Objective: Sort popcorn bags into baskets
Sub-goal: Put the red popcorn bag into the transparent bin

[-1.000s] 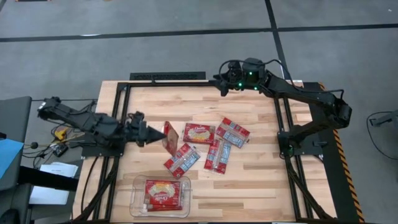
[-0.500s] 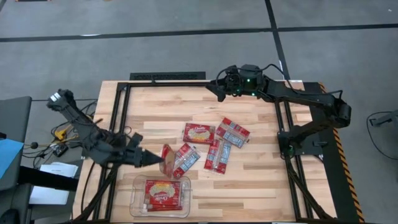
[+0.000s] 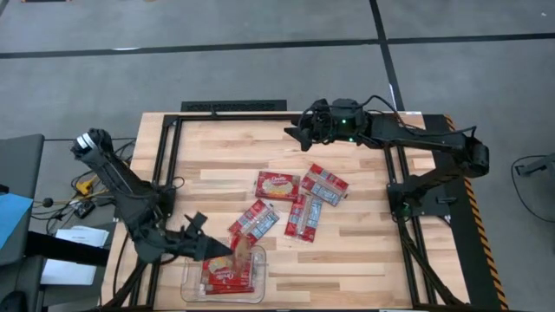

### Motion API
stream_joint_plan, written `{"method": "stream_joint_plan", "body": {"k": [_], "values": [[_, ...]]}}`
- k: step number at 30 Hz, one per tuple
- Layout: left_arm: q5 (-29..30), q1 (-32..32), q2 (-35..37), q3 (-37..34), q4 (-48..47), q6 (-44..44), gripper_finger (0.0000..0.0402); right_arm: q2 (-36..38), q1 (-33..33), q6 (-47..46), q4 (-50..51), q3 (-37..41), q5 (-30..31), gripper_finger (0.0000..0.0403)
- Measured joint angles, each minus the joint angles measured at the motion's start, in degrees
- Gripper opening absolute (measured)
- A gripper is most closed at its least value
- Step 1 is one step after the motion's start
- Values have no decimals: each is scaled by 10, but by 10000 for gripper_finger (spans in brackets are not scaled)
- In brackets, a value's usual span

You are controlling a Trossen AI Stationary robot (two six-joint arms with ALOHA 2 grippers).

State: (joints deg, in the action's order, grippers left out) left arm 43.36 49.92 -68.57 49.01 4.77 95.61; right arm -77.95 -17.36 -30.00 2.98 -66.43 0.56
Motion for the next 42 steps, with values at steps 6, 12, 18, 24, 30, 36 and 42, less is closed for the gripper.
{"method": "stream_joint_plan", "body": {"k": [6, 12, 18, 24, 30, 36, 42], "values": [[10, 4, -49, 0, 64, 2, 0, 0, 5, 0, 0, 0, 0, 275], [11, 4, -78, 0, 112, 16, 0, 0, 5, 0, 0, 0, 0, 275], [26, 4, -85, 0, 180, -20, 0, 0, 4, 0, 1, 0, 10, 275], [35, 4, -85, 0, 184, -33, 0, 0, 3, 4, 2, 0, 14, 275], [35, 9, -85, 0, 164, -29, 0, 0, 3, 5, 2, 0, 14, 275], [45, 11, -85, 0, 144, -19, 0, 0, 3, 5, 12, 0, 15, 275], [50, 17, -84, 0, 107, 16, 0, 0, 3, 14, 33, 0, 15, 275]]}}
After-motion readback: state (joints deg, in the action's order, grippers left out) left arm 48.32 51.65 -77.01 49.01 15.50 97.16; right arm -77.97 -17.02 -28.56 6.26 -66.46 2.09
